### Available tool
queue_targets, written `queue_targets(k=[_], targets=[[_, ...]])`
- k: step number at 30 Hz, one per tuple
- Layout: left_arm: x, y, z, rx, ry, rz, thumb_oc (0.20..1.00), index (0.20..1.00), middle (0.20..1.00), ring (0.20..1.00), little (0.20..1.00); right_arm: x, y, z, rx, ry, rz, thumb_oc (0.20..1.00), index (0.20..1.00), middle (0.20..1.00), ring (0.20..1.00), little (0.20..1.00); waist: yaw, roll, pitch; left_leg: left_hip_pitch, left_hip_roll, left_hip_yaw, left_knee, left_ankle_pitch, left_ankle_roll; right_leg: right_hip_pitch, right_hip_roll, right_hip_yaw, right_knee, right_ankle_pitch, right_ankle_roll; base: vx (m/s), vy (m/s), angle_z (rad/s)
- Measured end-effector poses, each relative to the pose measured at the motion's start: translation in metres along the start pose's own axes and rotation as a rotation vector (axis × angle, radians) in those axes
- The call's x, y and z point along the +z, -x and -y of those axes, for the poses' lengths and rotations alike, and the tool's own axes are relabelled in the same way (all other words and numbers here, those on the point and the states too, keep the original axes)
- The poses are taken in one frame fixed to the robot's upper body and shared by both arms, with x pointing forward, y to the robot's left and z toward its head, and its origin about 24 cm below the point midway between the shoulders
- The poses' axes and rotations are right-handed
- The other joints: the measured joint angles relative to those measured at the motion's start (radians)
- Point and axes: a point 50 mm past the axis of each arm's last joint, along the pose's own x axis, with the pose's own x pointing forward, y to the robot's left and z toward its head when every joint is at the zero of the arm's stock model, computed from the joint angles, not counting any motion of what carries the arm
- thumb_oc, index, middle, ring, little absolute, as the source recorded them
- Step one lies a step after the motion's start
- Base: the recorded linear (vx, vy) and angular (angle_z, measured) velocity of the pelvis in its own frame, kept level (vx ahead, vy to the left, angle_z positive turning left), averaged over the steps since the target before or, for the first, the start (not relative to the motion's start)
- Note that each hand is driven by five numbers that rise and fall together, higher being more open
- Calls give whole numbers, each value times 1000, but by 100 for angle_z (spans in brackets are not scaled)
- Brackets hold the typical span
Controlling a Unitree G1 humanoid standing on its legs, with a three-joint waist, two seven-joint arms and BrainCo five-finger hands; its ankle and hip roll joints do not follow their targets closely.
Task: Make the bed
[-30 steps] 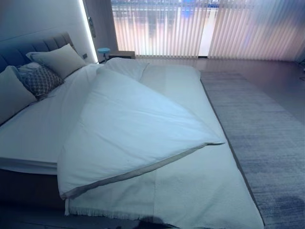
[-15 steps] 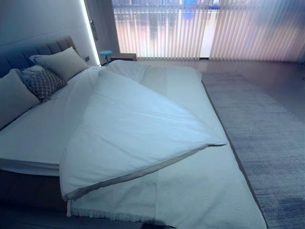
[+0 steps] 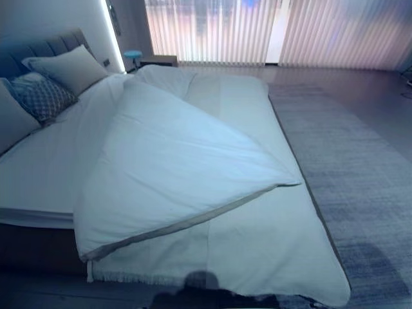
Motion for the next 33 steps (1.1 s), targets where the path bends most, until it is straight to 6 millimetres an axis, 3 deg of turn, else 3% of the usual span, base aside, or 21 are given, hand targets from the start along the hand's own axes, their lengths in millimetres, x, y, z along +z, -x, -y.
queue_targets(k=[3,6,8,9,11,12,15,16,20,22,24,27,30,32,33], targets=[[17,-1,-10,31,32,52,1000,1000,1000,1000,1000,14,-1,-2,2,-53,37,1000,1000,1000,1000,1000,2,4,33,-15,5,17,7,5,17,-56,-19,-8,102,-37,44,9,47,-11],[27,-2,-13,46,93,86,1000,1000,1000,1000,1000,29,-1,-2,4,-95,87,1000,1000,1000,1000,1000,4,16,40,-14,23,38,3,3,13,-92,-77,-94,196,-78,31,125,6,-7],[28,-2,-15,57,124,86,1000,1000,1000,1000,1000,48,-1,-3,13,-126,150,1000,1000,1000,1000,1000,3,10,43,-14,22,29,-3,0,9,-86,-93,-85,136,-71,47,150,-44,-29],[33,-2,-17,66,155,98,1000,1000,1000,1000,1000,70,1,-2,13,-154,224,1000,1000,1000,1000,1000,0,19,56,-15,34,-8,-5,0,2,-99,-81,-77,94,-67,56,119,-50,-15],[45,-3,-19,69,188,128,1000,1000,1000,1000,1000,85,3,-1,7,-185,285,1000,1000,1000,1000,1000,-22,15,62,-15,37,-44,-5,-6,-22,-90,-72,-65,-5,-33,80,270,-152,33],[54,-3,-17,65,217,151,1000,1000,1000,1000,1000,87,4,3,-3,-213,289,1000,1000,1000,1000,1000,-37,21,67,-14,42,-85,-5,-13,-36,-59,-63,-55,-33,15,63,226,-147,67],[76,-1,-10,38,276,231,1000,1000,1000,1000,1000,97,6,14,-30,-284,328,1000,1000,1000,1000,1000,-49,61,73,-9,83,-116,4,-17,-70,-22,-28,-96,-56,3,60,138,-140,41],[89,0,-6,22,305,276,1000,1000,1000,1000,1000,104,8,19,-34,-325,359,1000,1000,1000,1000,1000,-51,71,77,-22,96,-121,26,-13,-83,-17,-17,-110,-51,-5,41,187,-239,34],[124,5,3,-32,406,368,1000,1000,1000,1000,1000,122,13,33,-64,-476,423,1000,1000,1000,1000,1000,-67,67,87,-126,89,-169,167,-15,-129,-18,-23,-160,-42,-47,13,43,-223,51],[151,12,9,-77,519,446,1000,1000,1000,1000,1000,157,23,36,-36,-584,537,1000,1000,1000,1000,1000,-72,65,118,-225,66,-188,304,-2,-161,-58,-44,-173,-9,-53,-5,-43,-121,45],[164,15,13,-100,572,464,1000,1000,1000,1000,1000,185,33,38,-12,-661,617,1000,1000,1000,1000,1000,-78,79,145,-261,69,-162,296,23,-168,-68,-53,-199,-10,-65,-28,17,-50,33],[190,23,17,-138,635,519,1000,1000,1000,1000,1000,221,50,36,47,-780,719,1000,1000,1000,1000,1000,-73,81,195,-318,50,-87,220,25,-156,-110,-45,-208,-4,-72,-64,22,-26,16],[201,29,15,-156,691,561,1000,1000,1000,1000,1000,241,61,23,123,-832,774,1000,1000,1000,1000,1000,-66,79,217,-351,38,-87,184,46,-125,-166,-7,-192,25,-66,-56,-23,5,-43],[215,34,16,-175,729,591,1000,1000,1000,1000,1000,252,67,20,158,-889,793,1000,1000,1000,1000,1000,-71,85,230,-386,42,-80,136,72,-58,-229,21,-191,48,-66,-55,73,45,-23],[218,36,17,-181,733,598,1000,1000,1000,1000,1000,252,67,21,160,-907,790,1000,1000,1000,1000,1000,-71,83,232,-391,39,-79,124,79,-54,-241,19,-187,50,-66,-55,57,36,-1]])
